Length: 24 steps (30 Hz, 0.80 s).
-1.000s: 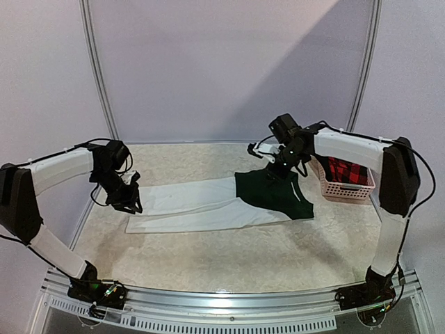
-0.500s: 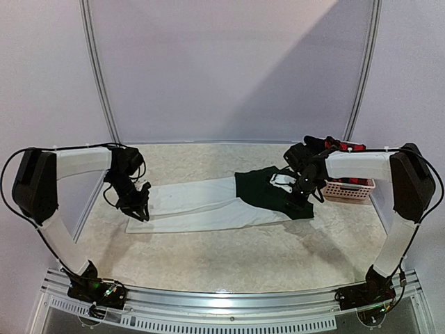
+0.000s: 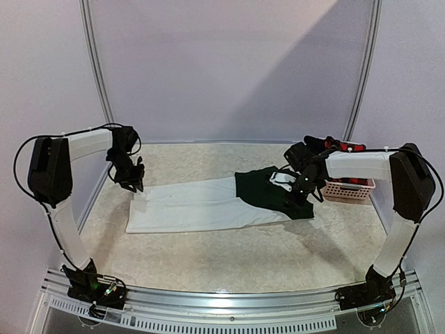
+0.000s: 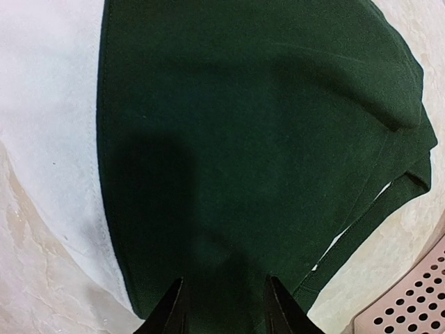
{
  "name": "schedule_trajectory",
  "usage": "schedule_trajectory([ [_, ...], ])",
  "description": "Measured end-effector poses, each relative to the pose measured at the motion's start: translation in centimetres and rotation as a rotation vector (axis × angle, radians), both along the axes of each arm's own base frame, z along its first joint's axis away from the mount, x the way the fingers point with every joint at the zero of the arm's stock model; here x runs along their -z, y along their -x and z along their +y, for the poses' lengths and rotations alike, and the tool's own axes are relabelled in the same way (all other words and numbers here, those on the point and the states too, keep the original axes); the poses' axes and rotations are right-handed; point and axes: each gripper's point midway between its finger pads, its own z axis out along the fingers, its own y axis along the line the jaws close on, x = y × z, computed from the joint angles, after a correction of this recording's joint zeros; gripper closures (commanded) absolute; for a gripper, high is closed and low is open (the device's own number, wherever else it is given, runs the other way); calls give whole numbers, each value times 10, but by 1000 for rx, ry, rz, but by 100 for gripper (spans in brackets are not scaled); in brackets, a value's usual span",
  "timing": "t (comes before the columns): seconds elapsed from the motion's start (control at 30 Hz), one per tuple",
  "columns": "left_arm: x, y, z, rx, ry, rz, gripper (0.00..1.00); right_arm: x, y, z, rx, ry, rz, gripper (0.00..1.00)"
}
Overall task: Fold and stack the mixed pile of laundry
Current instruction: Smooth out the rectangle-folded T-shirt at the center of the board, then adjust the rectangle-folded T-shirt at the center of the board.
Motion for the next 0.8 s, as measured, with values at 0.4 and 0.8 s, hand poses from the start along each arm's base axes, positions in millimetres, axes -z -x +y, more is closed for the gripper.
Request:
schedule_trajectory([
  [0.4,-47,67,-87,451,-40,-97,57,-19,-8,-14,46,-26,-37,62],
  [0.8,7,128,-85,980,-427,69,52,-53,3,-23,52,-53,-61,59],
])
